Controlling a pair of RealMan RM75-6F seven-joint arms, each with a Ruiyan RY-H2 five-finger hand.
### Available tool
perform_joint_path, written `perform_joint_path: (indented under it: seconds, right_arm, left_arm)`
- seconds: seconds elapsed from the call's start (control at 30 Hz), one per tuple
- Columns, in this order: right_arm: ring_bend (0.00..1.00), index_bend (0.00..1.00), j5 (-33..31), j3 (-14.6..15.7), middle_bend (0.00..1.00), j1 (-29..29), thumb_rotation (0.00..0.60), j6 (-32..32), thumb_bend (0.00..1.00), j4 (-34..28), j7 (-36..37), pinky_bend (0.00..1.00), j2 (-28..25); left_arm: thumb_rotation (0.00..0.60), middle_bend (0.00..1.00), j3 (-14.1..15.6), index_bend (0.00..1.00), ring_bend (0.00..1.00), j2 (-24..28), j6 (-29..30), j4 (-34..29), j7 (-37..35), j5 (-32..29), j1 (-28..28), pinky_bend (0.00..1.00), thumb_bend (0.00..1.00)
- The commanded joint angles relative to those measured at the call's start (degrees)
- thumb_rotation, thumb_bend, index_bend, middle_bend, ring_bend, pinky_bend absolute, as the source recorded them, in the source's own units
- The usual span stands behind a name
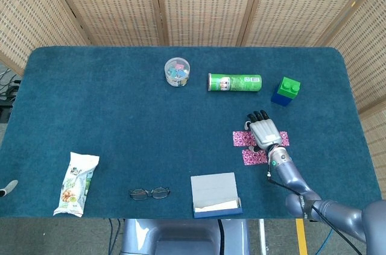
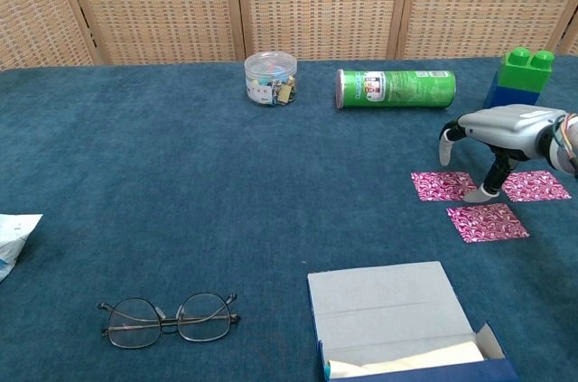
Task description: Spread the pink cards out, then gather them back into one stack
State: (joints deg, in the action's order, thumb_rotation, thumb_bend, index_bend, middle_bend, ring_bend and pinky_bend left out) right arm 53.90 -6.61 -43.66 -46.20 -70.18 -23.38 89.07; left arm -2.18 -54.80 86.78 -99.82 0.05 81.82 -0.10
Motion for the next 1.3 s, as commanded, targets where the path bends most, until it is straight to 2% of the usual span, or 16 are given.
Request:
perform_joint_path:
  seconds: [0.03, 0.77, 0.9, 1.3]
  right_arm:
    - [0.0, 0.33, 0.0, 0.0, 0.14, 0.0, 0.6, 0.2, 0.26, 0.6, 0.1, 0.0, 0.3]
    - [0.0, 0.33, 1.8, 0.5, 0.14, 0.6, 0.6, 1.1, 0.26, 5.8, 1.0, 0.0, 2.6]
    - [0.0, 0.34, 1.9, 0.2, 0.14, 0.3, 0.6, 1.7, 0.31, 6.5, 1.2, 0.0, 2.6]
    - [0.0, 0.35, 2.0, -0.1, 0.14, 0.2, 0.6, 2.6, 0.31, 7.2, 1.5, 0.0, 2.8]
  left_arm:
    - [0.6, 0.0, 0.0, 0.0, 0.0, 0.0, 0.0, 0.0, 0.0, 0.0, 0.0, 0.0, 0.06]
    - [0.6, 0.0, -0.1, 0.0, 0.0, -0.2, -0.1, 0.1, 0.3, -0.2, -0.1, 0.0, 0.06]
    - [0.6, 0.0, -0.1, 0.0, 0.0, -0.2, -0.1, -0.1, 0.4, -0.2, 0.0, 0.0, 0.06]
    - [0.6, 0.0, -0.2, 0.0, 0.0, -0.3, -0.4, 0.0, 0.6, -0.5, -0.1, 0.0, 0.06]
